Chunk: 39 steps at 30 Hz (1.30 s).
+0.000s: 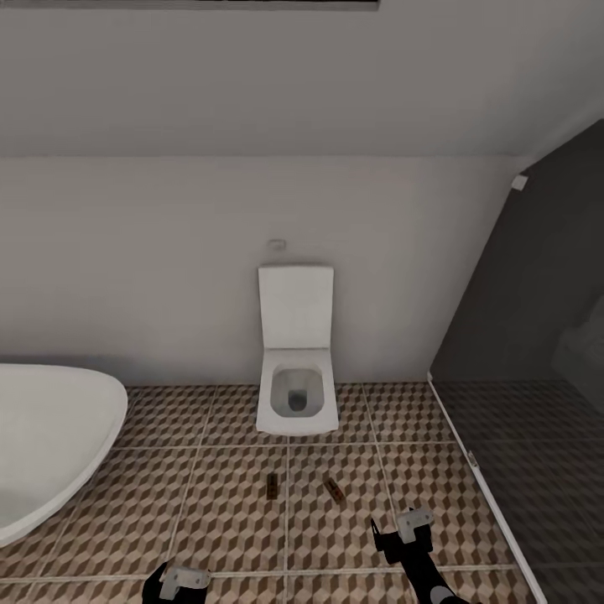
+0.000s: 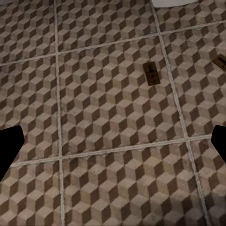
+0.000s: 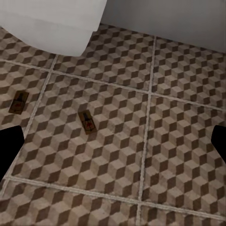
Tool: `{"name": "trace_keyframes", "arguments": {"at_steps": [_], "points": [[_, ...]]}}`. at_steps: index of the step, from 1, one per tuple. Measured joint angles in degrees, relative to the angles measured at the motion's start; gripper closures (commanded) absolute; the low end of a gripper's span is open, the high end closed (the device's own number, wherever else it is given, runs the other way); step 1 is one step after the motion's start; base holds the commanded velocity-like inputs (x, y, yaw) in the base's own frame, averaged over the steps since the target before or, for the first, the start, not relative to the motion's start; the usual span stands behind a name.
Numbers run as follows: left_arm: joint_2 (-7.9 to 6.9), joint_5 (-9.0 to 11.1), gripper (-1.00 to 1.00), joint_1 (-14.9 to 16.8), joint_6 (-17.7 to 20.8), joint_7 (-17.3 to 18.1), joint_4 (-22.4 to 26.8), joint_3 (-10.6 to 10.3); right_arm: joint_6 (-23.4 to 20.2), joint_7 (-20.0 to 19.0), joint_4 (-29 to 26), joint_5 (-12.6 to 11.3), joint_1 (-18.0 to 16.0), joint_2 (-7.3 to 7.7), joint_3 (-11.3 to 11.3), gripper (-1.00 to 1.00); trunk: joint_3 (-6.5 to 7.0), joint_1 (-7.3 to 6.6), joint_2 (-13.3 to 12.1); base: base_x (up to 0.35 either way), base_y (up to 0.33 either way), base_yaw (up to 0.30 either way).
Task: Take the four mousetraps from the cabinet in the bathroom and place them on the bathroom floor. Make sure all four end up on the same floor surface, and ensure that at least two of them are either under or directly next to the same bathroom sink.
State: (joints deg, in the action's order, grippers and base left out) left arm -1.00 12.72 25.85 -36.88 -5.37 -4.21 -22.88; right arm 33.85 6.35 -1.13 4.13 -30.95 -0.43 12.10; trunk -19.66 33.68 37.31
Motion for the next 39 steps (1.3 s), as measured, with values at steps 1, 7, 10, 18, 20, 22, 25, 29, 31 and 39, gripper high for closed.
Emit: {"name": "trace_keyframes", "arguments": {"at_steps": [1, 7, 10, 18, 20, 22, 25, 29, 31, 39], "points": [[0.0, 0.0, -1.0, 0.0, 0.0, 0.0, 0.0, 0.0, 0.0, 0.0, 0.0, 0.0, 0.0, 0.0, 0.0, -1.0, 0.18, -0.22, -0.4, 0.0, 0.0, 0.0], [0.01, 0.0, -1.0, -0.1, 0.0, 0.0, 0.0, 0.0, 0.0, 0.0, 0.0, 0.0, 0.0, 0.0, 0.0, -1.0, 1.26, -1.54, -2.8, 0.0, 0.0, 0.0], [0.02, 0.0, -1.0, -0.1, 0.0, 0.0, 0.0, 0.0, 0.0, 0.0, 0.0, 0.0, 0.0, 0.0, 0.0, -1.0, 1.8, -2.2, -4.0, 0.0, 0.0, 0.0], [0.02, 0.0, -1.0, -0.1, 0.0, 0.0, 0.0, 0.0, 0.0, 0.0, 0.0, 0.0, 0.0, 0.0, 0.0, -1.0, 3.24, -3.96, -7.2, 0.0, 0.0, 0.0], [0.01, 0.0, -1.0, -0.1, 0.0, 0.0, 0.0, 0.0, 0.0, 0.0, 0.0, 0.0, 0.0, 0.0, 0.0, -1.0, 3.61, -4.4, -8.0, 0.0, 0.0, 0.0], [0.0, 0.0, -1.0, -0.1, 0.0, 0.0, -0.1, 0.0, 0.0, 0.0, 0.0, 0.0, 0.0, 0.0, 0.0, -1.0, 3.97, -4.84, -8.8, 0.0, 0.0, 0.0], [0.02, 0.0, -1.0, -0.1, 0.0, 0.0, -0.1, 0.0, 0.0, 0.0, 0.0, 0.0, 0.0, 0.0, 0.0, -1.0, 4.51, -5.5, -10.1, 0.0, 0.0, 0.0], [0.04, 0.0, -1.0, -0.1, 0.1, 0.0, -0.1, 0.0, 0.0, 0.0, 0.0, 0.0, 0.0, 0.0, 0.0, -1.0, 5.23, -6.38, -11.7, 0.0, 0.0, 0.0], [0.04, 0.0, -1.0, -0.1, 0.1, 0.0, -0.1, 0.0, 0.0, 0.0, 0.0, 0.0, 0.0, 0.0, 0.0, -1.0, 5.59, -6.82, -12.5, 0.0, 0.0, 0.0], [0.01, 0.0, -1.0, -0.1, 0.1, 0.0, -0.1, 0.0, 0.0, 0.0, 0.0, 0.0, 0.0, 0.0, 0.0, -1.0, 6.5, -7.93, -14.5, 0.0, 0.0, 0.0]]}}
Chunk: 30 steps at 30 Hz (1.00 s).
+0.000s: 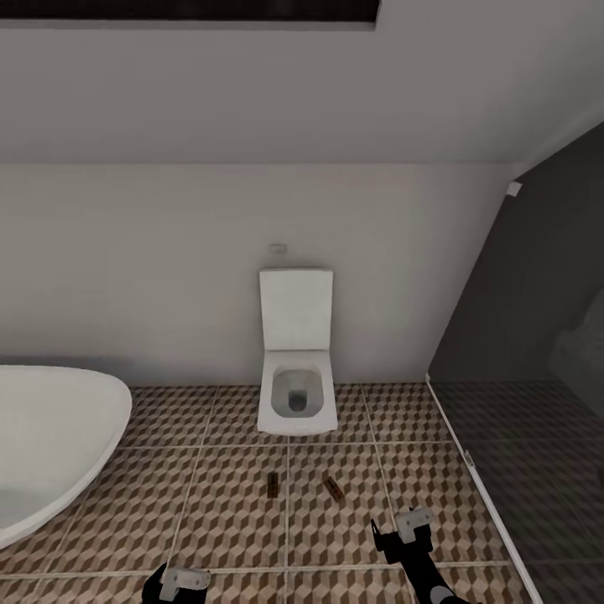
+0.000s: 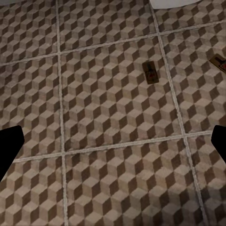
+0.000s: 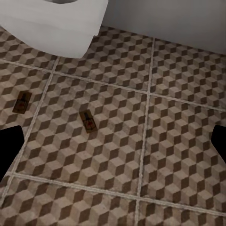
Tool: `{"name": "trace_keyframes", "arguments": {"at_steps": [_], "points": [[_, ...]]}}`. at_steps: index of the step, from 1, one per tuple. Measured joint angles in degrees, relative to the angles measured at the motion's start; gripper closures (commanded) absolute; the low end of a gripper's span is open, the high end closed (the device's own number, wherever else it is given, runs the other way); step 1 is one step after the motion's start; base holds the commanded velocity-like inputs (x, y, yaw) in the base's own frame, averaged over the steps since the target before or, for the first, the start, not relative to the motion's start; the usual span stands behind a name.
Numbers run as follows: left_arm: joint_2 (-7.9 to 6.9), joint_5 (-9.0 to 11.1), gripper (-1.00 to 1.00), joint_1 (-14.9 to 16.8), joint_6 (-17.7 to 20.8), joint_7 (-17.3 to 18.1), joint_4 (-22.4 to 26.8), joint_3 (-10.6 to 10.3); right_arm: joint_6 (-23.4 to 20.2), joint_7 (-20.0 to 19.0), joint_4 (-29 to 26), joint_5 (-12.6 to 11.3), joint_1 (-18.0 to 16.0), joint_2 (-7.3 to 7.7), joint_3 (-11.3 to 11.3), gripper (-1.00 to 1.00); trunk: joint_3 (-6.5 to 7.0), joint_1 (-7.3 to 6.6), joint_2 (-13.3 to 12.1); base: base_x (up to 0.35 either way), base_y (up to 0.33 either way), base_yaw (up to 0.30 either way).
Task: Take the four mousetraps from the cabinet in the bathroom and place them on the bathroom floor. Make sure all four end up on the same floor surface, and ensure that at least two of them are either under or directly next to the same bathroom sink.
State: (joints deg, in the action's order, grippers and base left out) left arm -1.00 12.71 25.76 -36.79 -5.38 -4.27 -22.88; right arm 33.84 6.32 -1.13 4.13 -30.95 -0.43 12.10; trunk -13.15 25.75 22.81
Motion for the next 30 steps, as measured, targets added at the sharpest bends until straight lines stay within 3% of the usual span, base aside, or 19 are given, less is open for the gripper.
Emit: {"name": "trace_keyframes", "arguments": {"at_steps": [20, 26, 30], "points": [[0.07, 0.0, -1.0, 0.0, 0.0, 0.0, 0.0, 0.0, -0.2, 0.0, 0.0, 0.0, 0.0, -0.18, 0.0, -1.0, 0.0, 0.0, 0.0, 0.0, 0.0, 0.0], [0.24, 0.0, -1.0, 0.0, 0.0, 0.0, 0.0, 0.0, -1.4, -0.1, 0.0, 0.0, 0.0, -2.38, 0.0, -1.0, 0.0, 0.0, 0.0, 0.0, 0.0, 0.0], [0.37, 0.0, -1.0, -0.1, 0.0, 0.0, 0.0, 0.0, -1.6, -0.1, 0.1, 0.0, 0.0, -2.95, 0.0, -1.0, 0.0, 0.0, 0.0, 0.0, 0.0, 0.0]]}}
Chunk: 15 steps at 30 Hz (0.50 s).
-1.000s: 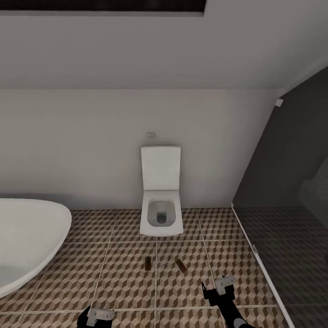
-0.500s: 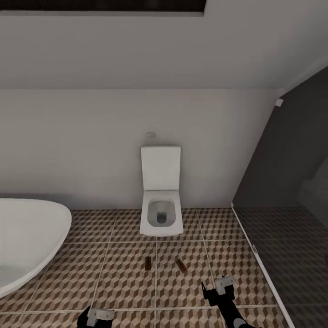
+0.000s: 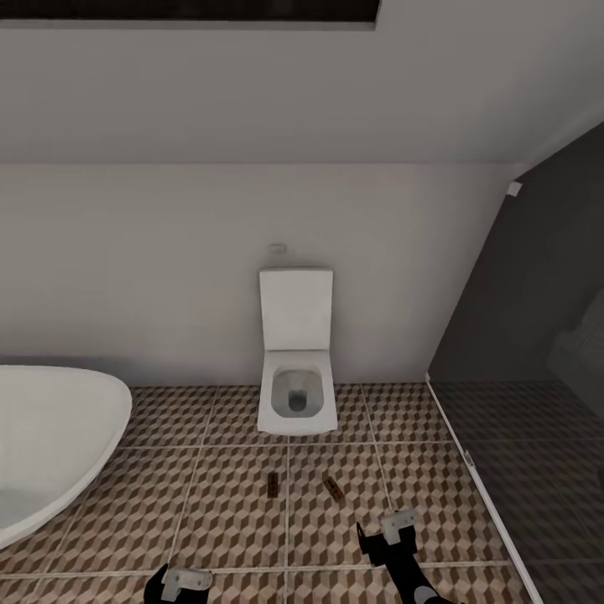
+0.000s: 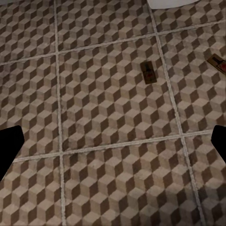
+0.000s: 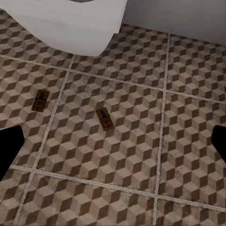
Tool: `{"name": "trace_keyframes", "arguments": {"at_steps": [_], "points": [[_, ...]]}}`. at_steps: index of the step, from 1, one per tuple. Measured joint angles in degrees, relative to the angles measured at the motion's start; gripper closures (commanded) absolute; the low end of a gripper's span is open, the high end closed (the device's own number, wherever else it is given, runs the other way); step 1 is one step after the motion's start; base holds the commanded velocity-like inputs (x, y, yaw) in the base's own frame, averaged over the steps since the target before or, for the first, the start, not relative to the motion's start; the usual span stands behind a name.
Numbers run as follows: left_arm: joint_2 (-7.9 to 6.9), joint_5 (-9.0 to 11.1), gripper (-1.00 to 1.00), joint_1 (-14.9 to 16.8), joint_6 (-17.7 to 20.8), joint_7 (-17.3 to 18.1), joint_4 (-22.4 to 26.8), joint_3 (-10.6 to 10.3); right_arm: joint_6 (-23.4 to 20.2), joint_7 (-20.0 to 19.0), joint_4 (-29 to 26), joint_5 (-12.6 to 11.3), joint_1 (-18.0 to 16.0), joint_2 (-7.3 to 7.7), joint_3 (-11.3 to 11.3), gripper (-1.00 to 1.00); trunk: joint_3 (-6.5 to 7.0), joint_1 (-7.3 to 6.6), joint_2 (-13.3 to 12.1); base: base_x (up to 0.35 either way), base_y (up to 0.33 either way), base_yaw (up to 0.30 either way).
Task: Take the four mousetraps from the cabinet in the bathroom and place them on the bathroom floor. Make sure all four end up on the same floor surface, and ensure that at least two of them are either under or directly next to the same bathroom sink.
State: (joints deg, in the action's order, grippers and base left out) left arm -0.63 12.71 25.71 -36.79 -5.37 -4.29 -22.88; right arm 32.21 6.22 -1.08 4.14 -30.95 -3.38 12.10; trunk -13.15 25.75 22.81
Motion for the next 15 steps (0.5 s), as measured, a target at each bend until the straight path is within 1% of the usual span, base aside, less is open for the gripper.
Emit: {"name": "trace_keyframes", "arguments": {"at_steps": [4, 8, 12, 15], "points": [[0.17, 0.0, -1.0, 0.0, 0.0, 0.0, 0.0, 0.0, -0.6, 0.0, 0.0, 0.0, 0.0, -0.45, 0.0, -1.0, 0.0, 0.0, 0.0, 0.0, 0.0, 0.0], [0.26, 0.0, -1.0, 0.0, 0.0, 0.0, 0.0, 0.0, -1.0, 0.0, 0.0, 0.0, 0.0, -0.5, -0.1, -1.0, 0.0, 0.0, 0.0, 0.0, 0.0, 0.0], [0.25, 0.0, -1.0, -0.1, 0.0, -0.1, 0.0, 0.0, -1.2, 0.1, 0.0, 0.0, 0.1, -0.16, -0.1, -1.0, 0.0, 0.0, 0.0, 0.0, 0.0, 0.0], [0.06, 0.1, -1.0, -0.3, 0.0, -0.1, 0.0, 0.1, -1.3, 0.2, 0.0, 0.0, 0.2, 0.53, -0.2, -1.0, 0.0, 0.0, 0.0, 0.0, 0.0, 0.0]]}}
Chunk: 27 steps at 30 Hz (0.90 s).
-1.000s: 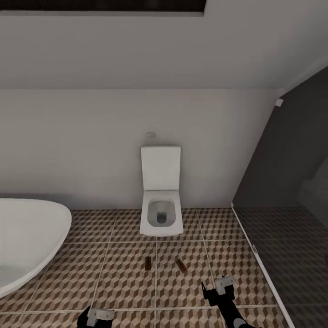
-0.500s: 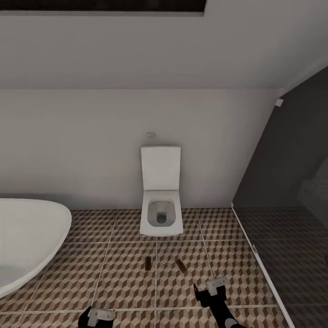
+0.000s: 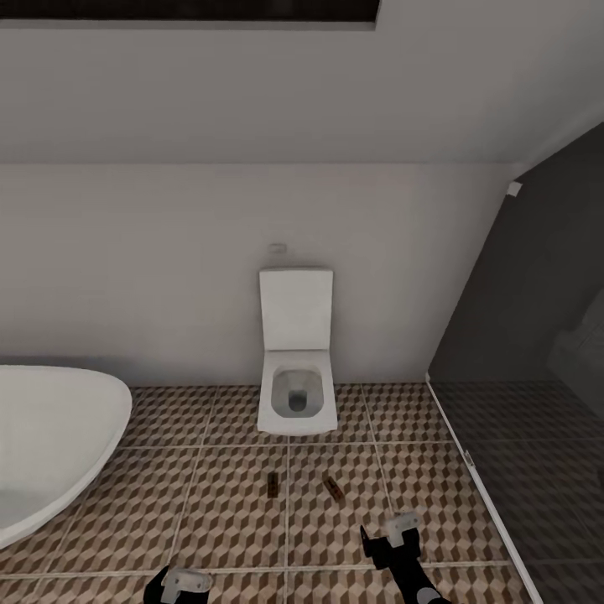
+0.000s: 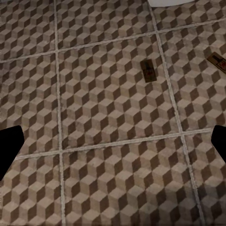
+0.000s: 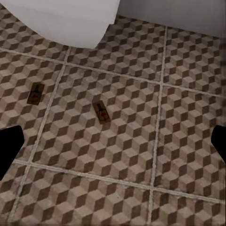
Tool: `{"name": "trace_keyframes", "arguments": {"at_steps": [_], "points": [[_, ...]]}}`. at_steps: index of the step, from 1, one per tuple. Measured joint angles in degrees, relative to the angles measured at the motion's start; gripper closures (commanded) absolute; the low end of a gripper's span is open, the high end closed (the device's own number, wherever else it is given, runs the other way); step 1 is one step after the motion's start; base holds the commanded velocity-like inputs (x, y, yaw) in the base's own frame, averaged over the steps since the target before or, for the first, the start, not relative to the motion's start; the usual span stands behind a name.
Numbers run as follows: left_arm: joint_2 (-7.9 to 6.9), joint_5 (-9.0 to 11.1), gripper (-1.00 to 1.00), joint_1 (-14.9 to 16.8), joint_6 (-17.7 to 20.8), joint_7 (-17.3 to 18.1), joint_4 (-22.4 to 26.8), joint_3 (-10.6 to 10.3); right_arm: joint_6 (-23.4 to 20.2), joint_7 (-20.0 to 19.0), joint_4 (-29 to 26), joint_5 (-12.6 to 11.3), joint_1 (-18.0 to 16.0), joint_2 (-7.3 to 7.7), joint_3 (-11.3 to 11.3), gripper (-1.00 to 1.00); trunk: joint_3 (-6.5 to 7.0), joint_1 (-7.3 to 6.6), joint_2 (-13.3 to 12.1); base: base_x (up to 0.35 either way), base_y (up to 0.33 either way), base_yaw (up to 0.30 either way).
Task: Take the four mousetraps from the cabinet in the bathroom and place them on the bathroom floor. Make sure all four end up on the same floor surface, and ensure that at least two of them are either under or directly next to the same bathroom sink.
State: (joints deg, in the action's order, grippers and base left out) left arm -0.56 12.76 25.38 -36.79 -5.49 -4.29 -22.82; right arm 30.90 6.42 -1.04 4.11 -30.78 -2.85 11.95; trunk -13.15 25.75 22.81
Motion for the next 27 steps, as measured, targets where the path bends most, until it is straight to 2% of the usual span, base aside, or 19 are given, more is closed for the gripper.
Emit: {"name": "trace_keyframes", "arguments": {"at_steps": [9, 10, 13, 18, 23, 25, 27], "points": [[-1.87, 0.1, -1.0, -3.0, 0.0, -0.1, 0.0, 0.1, 0.0, -0.1, 0.1, -0.1, 6.0, 5.27, -0.2, -1.0, -0.01, 0.0, 0.0, 0.0, 0.0, 0.0], [-2.26, 0.1, -1.0, -3.9, 0.0, -0.1, 0.0, 0.1, 0.0, -0.1, 0.1, -0.2, 7.6, 6.42, -0.3, -1.0, -0.02, -0.01, 0.0, 0.0, 0.0, 0.0], [-2.88, 0.1, -1.0, -5.6, 0.0, -0.1, 0.0, 0.1, 0.0, 0.0, 0.1, -0.2, 10.2, 7.74, -0.2, -1.0, -0.01, 0.0, 0.0, 0.0, 0.0, 0.0], [-4.29, 0.2, -1.0, -9.6, 0.0, -0.1, 0.0, 0.2, -0.5, 0.2, 0.1, -0.3, 15.0, 8.75, -0.2, -1.0, -0.02, -0.01, 0.0, 0.0, 0.0, 0.0], [-6.1, 0.2, -1.0, -12.2, 0.2, -0.2, 0.0, 0.2, -5.0, 0.1, 0.1, -1.7, 17.8, 8.6, -0.2, -1.0, -0.01, 0.0, 0.0, 0.0, 0.0, 0.0], [-6.86, 0.3, -1.0, -13.3, 0.6, -0.2, 0.0, 0.3, -9.0, 0.1, 0.1, -3.6, 18.4, 8.35, -0.3, -1.0, -0.01, 0.0, 0.0, 0.0, 0.0, 0.0], [-7.29, 0.6, -1.0, -14.1, 2.2, -0.3, 0.0, 0.3, -13.1, 0.1, 0.1, -6.7, 18.7, 8.0, -0.4, -1.0, 0.0, 0.0, 0.0, 0.0, 0.0, 0.0]]}}
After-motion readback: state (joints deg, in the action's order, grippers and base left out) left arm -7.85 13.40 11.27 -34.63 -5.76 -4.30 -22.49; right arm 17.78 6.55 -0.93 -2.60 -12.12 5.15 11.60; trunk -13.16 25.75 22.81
